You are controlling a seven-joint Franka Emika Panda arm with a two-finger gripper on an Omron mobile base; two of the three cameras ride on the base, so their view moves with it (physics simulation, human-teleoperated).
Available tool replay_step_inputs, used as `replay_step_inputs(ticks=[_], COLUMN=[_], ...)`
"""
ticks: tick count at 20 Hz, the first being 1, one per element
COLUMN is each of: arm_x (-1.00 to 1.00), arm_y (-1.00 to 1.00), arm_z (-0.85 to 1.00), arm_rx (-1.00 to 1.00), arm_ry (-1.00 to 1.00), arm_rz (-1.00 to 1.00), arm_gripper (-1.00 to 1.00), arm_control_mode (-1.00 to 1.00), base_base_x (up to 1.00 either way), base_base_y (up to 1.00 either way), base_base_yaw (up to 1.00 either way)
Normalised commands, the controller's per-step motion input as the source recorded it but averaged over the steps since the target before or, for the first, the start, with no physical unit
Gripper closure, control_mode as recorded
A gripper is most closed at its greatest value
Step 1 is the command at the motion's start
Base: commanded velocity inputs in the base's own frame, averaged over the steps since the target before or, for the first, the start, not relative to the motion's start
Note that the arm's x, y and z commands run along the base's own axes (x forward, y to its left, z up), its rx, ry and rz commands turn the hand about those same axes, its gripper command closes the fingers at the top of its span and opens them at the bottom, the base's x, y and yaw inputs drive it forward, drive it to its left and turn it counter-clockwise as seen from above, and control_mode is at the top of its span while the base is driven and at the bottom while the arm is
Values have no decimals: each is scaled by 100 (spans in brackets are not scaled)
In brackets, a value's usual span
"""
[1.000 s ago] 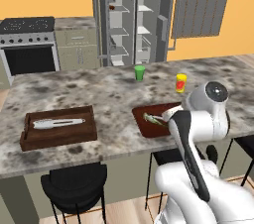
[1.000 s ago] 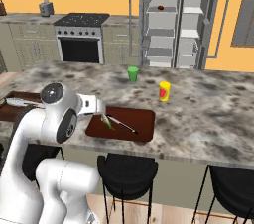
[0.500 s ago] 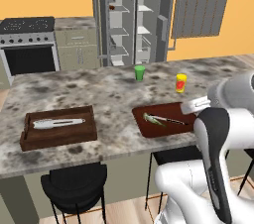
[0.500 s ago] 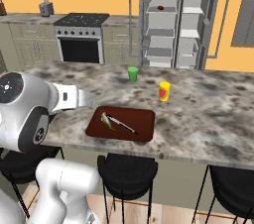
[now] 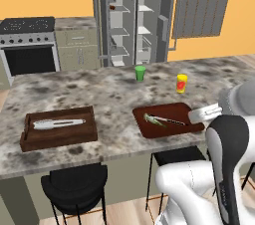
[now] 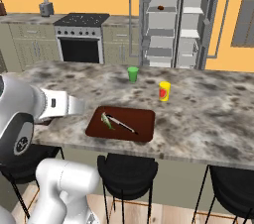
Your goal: Gather the garlic and mushroom from the fridge and place them on a tray on the dining counter. Then gather the chicken drumstick and fish from the fridge and place them on the other tray.
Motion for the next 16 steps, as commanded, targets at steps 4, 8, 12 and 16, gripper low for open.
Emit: replay_step_inputs(ticks=[4, 8, 12, 16], arm_x=[-25, 0, 0, 0], arm_y=[1, 0, 0, 0], arm_z=[-7, 0, 0, 0], arm_rx=[0, 0, 0, 0], arm_ry=[-4, 0, 0, 0], arm_rz=[-1, 0, 0, 0], arm_gripper=[-100, -100, -100, -100], arm_control_mode=[100, 100, 100, 100], base_base_x=[-75, -100, -96, -70], base_base_y=[10, 6, -45, -90], base_base_yaw=[-4, -6, -4, 0])
